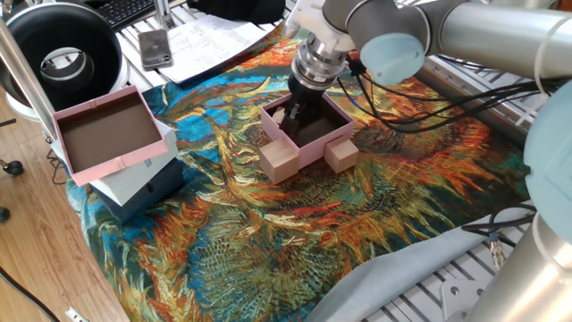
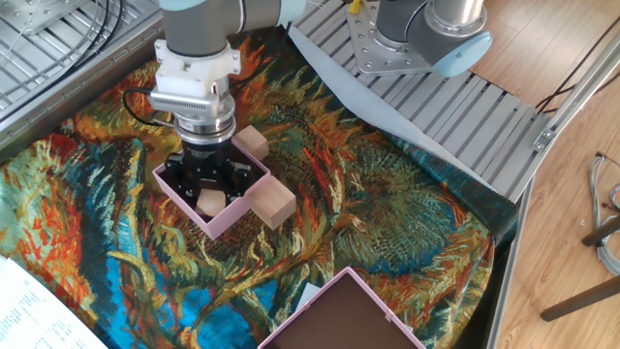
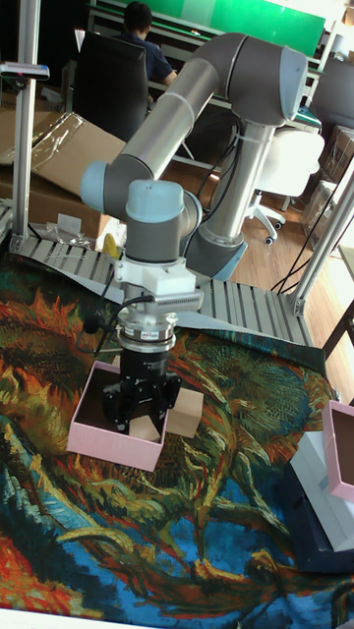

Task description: Take everything out of the gift box

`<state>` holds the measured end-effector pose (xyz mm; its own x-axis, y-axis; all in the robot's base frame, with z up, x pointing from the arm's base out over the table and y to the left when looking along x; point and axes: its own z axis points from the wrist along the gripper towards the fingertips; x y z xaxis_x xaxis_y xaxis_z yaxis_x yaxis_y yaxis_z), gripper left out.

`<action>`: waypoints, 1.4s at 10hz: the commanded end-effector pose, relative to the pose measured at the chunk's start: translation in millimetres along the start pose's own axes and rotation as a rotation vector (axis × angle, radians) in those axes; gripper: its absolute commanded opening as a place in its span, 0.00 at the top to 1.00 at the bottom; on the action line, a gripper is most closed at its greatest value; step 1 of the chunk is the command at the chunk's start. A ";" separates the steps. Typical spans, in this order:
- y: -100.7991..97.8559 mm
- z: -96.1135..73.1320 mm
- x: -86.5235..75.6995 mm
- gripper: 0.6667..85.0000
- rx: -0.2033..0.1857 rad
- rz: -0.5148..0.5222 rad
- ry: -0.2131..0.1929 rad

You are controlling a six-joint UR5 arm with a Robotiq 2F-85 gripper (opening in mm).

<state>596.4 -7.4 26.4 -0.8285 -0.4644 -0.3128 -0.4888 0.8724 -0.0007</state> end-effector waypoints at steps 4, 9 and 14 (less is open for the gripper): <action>12.7 -50.2 22.4 0.64 -0.055 0.080 0.088; 55.6 -101.9 43.3 0.67 -0.092 0.239 0.168; 109.0 -123.4 28.4 0.72 -0.210 0.477 0.136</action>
<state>495.3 27.1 117.8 -0.9782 -0.1685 -0.1215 -0.1910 0.9595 0.2072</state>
